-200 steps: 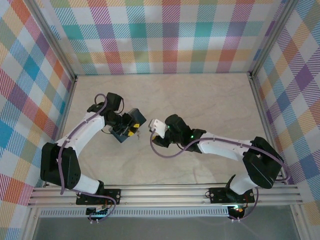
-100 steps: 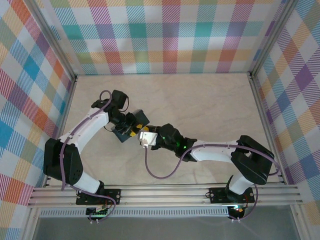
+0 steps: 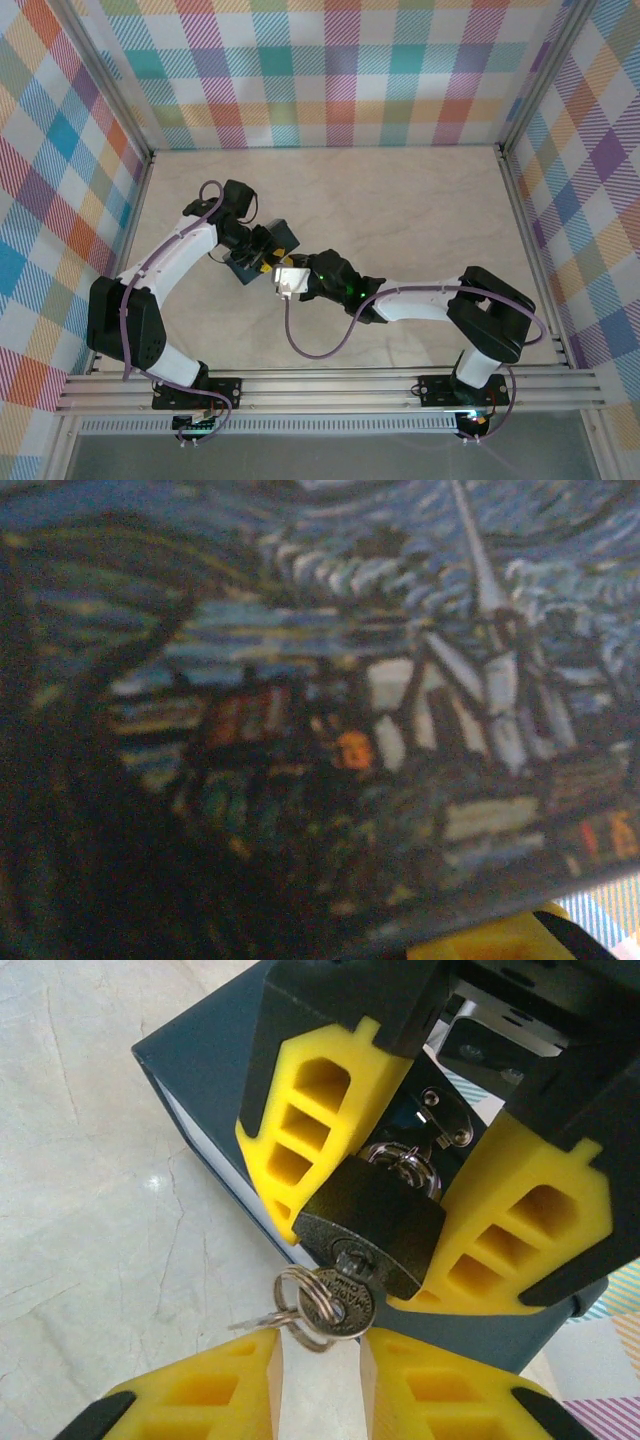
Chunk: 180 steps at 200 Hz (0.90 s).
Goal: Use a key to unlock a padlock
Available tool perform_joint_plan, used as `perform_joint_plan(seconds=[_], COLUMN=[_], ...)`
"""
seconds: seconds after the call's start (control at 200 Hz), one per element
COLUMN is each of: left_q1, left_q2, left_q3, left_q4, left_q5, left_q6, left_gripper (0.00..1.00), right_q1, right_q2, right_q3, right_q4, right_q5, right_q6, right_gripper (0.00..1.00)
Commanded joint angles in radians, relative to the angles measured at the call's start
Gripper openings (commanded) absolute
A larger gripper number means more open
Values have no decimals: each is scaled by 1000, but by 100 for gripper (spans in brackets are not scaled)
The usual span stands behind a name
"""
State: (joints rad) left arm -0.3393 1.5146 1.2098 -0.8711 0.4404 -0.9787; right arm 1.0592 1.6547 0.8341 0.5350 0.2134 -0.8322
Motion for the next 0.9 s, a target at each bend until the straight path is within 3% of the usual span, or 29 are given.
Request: perform_joint_plan(seconds=[0.0,0.895], left_q1=[-12,-17], left_q2=[-13,-7], left_q3=[19,9], left_q4=[8,25], left_q5=[15,32], left_q6=[-2,-17], left_gripper=[15,15], right_q1=[9,41], right_q2=[5,6], right_q3=[28,84], right_q4=[65,40], right_q5=[28,38], right_q6=[-21,-52], right_gripper=[26,23])
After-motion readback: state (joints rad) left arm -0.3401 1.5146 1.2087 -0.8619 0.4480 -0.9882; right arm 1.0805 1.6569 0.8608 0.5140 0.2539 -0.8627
